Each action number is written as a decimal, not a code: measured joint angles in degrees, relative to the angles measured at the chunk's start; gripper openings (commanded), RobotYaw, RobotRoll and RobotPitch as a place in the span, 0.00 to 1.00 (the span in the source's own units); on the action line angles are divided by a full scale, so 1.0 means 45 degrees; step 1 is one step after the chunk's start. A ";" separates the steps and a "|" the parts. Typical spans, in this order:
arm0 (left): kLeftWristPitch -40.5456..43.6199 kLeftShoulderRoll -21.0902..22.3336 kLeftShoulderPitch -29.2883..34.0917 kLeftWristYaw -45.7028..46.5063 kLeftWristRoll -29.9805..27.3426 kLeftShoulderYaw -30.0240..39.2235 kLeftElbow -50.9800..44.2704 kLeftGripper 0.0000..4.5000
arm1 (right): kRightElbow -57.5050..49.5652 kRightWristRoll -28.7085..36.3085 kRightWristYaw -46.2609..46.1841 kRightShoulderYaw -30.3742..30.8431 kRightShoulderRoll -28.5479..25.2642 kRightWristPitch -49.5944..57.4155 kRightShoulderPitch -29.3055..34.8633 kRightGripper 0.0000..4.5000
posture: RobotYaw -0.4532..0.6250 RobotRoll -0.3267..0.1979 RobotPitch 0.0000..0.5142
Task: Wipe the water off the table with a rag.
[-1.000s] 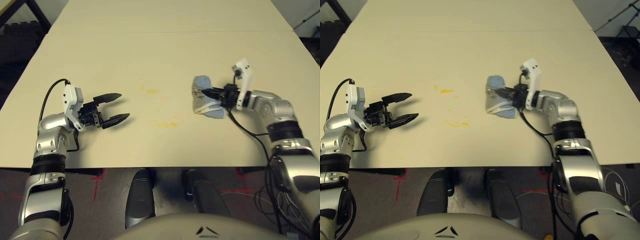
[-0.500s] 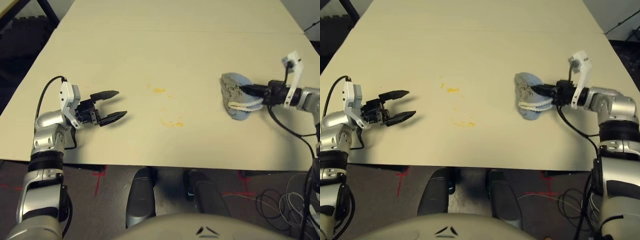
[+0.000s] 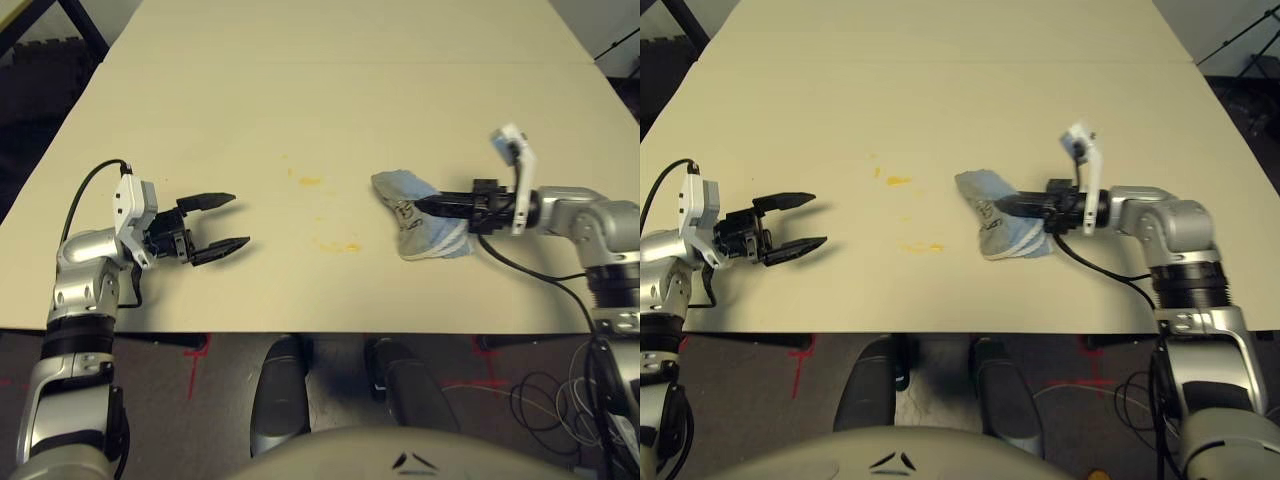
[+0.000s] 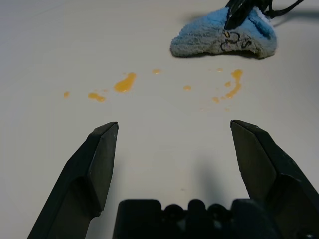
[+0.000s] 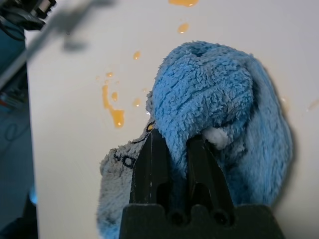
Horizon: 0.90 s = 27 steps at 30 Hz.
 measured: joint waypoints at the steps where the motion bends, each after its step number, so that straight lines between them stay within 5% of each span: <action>1: 0.0037 0.0014 0.0096 0.0037 -0.0001 0.0024 -0.0134 1.00 | 0.0078 -0.0092 -0.0022 0.0048 0.0075 -0.0088 -0.0056 0.03 | 0.61 0.62 0.37; 16: 0.0090 0.0100 0.0689 0.0088 -0.0011 0.0101 -0.0739 1.00 | 0.1296 -0.1030 -0.0999 0.1515 0.4369 -0.0458 -0.1456 0.03 | 0.64 0.62 0.37; 27: 0.0096 0.0128 0.0755 0.0210 -0.0012 0.0116 -0.0769 1.00 | 0.2364 -0.1694 -0.1366 0.2254 0.6376 -0.1166 -0.2118 0.02 | 0.64 0.62 0.37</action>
